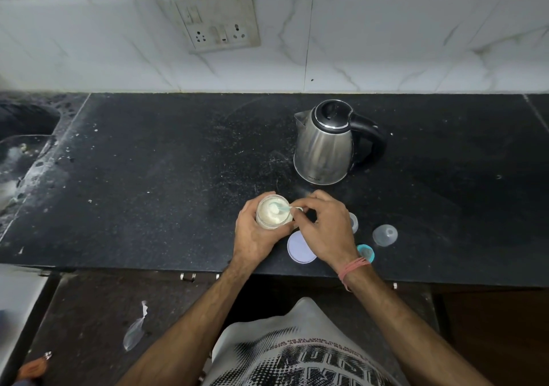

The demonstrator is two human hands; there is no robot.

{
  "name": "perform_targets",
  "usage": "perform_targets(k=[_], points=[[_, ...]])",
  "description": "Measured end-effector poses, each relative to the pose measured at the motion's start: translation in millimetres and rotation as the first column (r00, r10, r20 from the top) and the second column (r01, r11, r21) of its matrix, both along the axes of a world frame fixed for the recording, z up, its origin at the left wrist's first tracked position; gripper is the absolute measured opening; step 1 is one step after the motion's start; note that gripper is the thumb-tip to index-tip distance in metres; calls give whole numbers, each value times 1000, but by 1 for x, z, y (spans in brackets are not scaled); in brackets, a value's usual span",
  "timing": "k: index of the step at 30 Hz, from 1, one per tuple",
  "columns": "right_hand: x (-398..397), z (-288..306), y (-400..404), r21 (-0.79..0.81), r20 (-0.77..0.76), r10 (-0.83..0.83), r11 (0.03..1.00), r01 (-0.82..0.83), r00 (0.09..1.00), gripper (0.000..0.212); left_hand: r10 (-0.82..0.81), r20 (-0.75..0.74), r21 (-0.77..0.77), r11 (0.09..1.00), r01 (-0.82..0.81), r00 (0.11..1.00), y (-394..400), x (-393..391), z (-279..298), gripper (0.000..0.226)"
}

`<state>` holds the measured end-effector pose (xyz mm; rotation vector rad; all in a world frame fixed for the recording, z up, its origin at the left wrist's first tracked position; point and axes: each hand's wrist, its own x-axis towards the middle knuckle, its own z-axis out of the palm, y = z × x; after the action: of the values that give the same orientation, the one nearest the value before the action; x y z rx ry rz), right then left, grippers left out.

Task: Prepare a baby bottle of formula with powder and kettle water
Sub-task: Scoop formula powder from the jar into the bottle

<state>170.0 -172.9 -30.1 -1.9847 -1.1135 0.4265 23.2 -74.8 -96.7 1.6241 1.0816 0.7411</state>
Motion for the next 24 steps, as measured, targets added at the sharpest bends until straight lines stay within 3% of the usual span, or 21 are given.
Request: perform_targets(k=[4, 8, 11, 14, 18, 21, 24], points=[[2, -3, -1, 8, -384, -130, 990, 144, 914, 14, -9, -36, -26, 1000, 8, 999, 2, -1, -4, 85], [8, -1, -7, 1, -569, -211, 966, 258, 794, 14, -58, -69, -74, 996, 53, 996, 6, 2, 7, 104], [15, 8, -13, 5, -698, -249, 936, 352, 671, 12, -86, -153, 51, 994, 95, 984, 5, 8, 22, 118], [28, 14, -25, 17, -759, -276, 897, 441, 590, 15, -78, -229, 295, 944, 146, 970, -2, 18, 44, 114], [44, 19, -47, 7, -788, -315, 854, 520, 529, 14, -128, -123, 497, 850, 173, 984, -31, 40, 69, 74], [55, 17, -66, -25, -770, -362, 840, 542, 526, 15, -211, -68, 446, 868, 219, 975, -55, 53, 69, 63], [62, 14, -81, -42, -747, -406, 819, 573, 526, 14, -302, -103, 355, 879, 319, 948, -63, 63, 55, 77]])
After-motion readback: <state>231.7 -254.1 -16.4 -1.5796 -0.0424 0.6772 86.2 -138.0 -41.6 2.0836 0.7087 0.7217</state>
